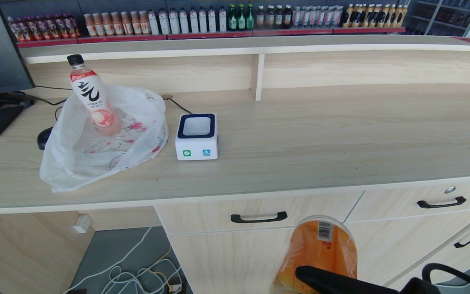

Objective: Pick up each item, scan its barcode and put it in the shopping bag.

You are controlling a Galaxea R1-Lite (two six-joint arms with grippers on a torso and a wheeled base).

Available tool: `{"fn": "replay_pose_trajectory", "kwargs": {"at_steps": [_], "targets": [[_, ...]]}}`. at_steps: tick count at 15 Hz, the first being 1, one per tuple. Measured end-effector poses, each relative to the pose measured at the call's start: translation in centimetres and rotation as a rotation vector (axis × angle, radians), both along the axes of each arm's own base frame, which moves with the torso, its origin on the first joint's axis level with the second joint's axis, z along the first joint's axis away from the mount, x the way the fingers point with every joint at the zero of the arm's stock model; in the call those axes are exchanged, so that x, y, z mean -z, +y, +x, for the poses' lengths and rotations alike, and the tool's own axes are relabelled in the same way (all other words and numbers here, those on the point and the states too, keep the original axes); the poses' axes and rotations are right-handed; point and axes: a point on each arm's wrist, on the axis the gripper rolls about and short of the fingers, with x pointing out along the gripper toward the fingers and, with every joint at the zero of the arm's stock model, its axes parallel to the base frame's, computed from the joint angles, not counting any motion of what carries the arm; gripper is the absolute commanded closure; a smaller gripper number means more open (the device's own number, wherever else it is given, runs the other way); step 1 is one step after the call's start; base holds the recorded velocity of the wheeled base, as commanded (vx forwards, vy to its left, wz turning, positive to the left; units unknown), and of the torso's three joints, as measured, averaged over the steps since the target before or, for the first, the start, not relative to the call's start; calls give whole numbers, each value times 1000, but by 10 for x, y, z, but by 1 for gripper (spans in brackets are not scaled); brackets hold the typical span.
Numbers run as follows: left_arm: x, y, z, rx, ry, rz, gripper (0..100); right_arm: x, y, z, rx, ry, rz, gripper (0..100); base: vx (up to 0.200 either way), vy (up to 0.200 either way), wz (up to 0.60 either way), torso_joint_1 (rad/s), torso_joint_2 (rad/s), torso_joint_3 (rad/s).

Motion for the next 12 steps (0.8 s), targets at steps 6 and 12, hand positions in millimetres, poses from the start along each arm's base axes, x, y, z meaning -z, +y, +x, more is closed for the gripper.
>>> {"fn": "replay_pose_trajectory", "kwargs": {"at_steps": [6, 12], "targets": [[0, 0, 0, 0, 0, 0, 0, 10, -1, 9, 8, 187, 44, 100, 0, 0, 0, 0, 0, 0], [0, 0, 0, 0, 0, 0, 0, 4, 9, 17, 10, 247, 110, 100, 0, 0, 0, 0, 0, 0]]}}
